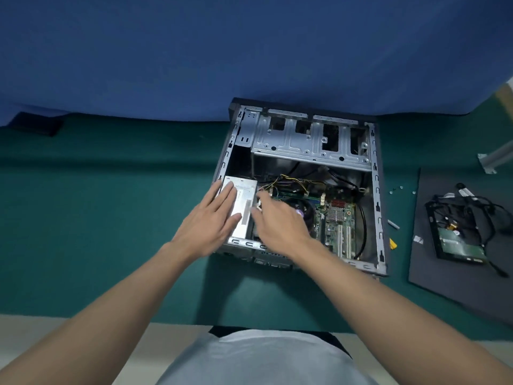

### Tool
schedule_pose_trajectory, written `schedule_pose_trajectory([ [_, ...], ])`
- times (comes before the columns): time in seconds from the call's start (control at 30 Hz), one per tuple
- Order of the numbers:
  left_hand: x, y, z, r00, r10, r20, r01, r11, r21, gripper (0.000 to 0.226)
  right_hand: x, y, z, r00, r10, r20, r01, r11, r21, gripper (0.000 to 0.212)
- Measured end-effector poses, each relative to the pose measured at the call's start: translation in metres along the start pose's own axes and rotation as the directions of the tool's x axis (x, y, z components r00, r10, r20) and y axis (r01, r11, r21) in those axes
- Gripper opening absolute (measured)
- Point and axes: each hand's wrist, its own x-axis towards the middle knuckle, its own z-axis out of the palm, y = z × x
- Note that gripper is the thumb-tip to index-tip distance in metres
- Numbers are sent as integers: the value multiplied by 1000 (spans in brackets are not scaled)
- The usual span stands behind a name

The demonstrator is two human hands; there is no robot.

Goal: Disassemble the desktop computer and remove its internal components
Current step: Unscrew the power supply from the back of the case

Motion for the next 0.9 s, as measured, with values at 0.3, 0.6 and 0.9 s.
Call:
schedule_pose_trajectory([
  [0.3,-20,-29,-12,949,280,143,-280,960,-21,93,-33,-17,33,996,-85,-6,80,950,-303,81],
  [0.6,-20,-36,-2,918,380,111,-395,895,207,91,-41,-32,52,995,-45,-93,-14,834,-551,94],
  [0.9,-28,-27,1,929,368,-52,-358,924,135,79,-40,-35,62,973,-15,-230,-114,834,-539,84],
])
